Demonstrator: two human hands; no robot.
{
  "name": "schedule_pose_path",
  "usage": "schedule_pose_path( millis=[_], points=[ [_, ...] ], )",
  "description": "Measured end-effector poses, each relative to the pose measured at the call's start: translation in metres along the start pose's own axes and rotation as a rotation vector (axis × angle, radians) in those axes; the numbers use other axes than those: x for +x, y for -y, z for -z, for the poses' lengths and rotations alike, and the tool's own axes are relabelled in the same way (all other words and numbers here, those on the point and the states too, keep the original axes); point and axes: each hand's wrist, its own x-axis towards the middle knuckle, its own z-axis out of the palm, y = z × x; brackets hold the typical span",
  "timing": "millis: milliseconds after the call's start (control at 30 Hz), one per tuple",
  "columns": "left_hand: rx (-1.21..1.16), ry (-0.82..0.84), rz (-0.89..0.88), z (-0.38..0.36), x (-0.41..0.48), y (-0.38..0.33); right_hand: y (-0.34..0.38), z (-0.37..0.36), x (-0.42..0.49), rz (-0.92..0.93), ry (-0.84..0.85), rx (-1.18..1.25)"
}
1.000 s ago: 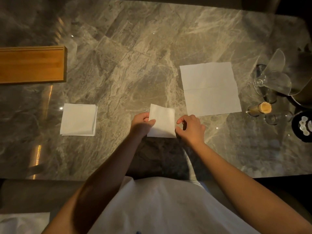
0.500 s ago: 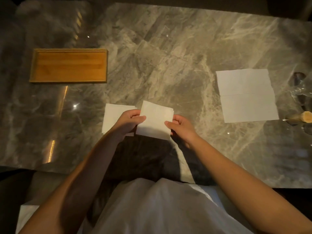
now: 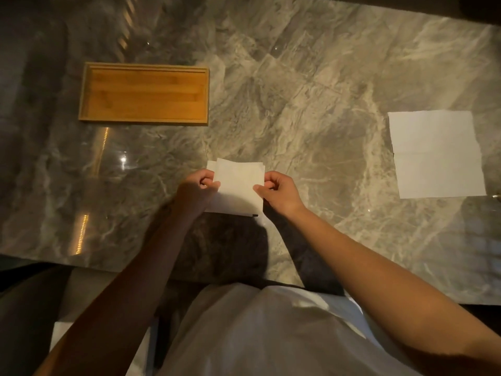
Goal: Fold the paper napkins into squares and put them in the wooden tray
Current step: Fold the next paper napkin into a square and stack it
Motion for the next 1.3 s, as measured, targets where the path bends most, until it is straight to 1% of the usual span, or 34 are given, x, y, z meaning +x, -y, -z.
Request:
schedule_pose_path(
  millis=[67,167,333,433,667,900,1000,1133,1167,1233,1300],
  points=[
    [0.045,-0.026,-0.032,0.002,0.001,0.005,-0.001,-0.004,0.0,0.006,-0.003,-0.029],
    [0.086,-0.032,-0.034,0.004,0.004,0.012,-0.002,-0.009,-0.001,0.005,-0.015,-0.06],
    [0.103,-0.015,-0.024,0.003,0.008,0.018,-0.001,-0.012,-0.003,0.022,-0.053,-0.099],
    [0.131,-0.041,-0.044,0.001,0.008,0.019,0.001,-0.012,-0.004,0.038,-0.082,-0.16],
    [0.063,-0.067,-0.019,0.002,0.003,0.016,-0.001,-0.018,-0.002,0.033,-0.123,-0.241],
    [0.094,-0.078,-0.025,-0.002,0.002,0.017,0.002,-0.018,-0.002,0.042,-0.125,-0.343],
    [0.119,-0.088,-0.046,-0.003,0.002,0.016,0.004,-0.018,-0.001,0.048,-0.125,-0.358],
    [0.091,-0.075,0.009,0.001,0.002,0.01,0.003,-0.01,-0.001,0.052,-0.138,-0.303],
    [0.104,-0.111,-0.016,0.002,0.0,0.007,0.002,-0.005,-0.002,0.056,-0.15,-0.294],
    [0.172,-0.193,-0.124,0.002,-0.004,-0.004,-0.001,0.011,-0.007,0.059,-0.172,-0.284],
    [0.211,-0.188,-0.23,-0.004,-0.006,-0.026,-0.006,0.037,-0.013,0.073,-0.198,-0.283]
  ],
)
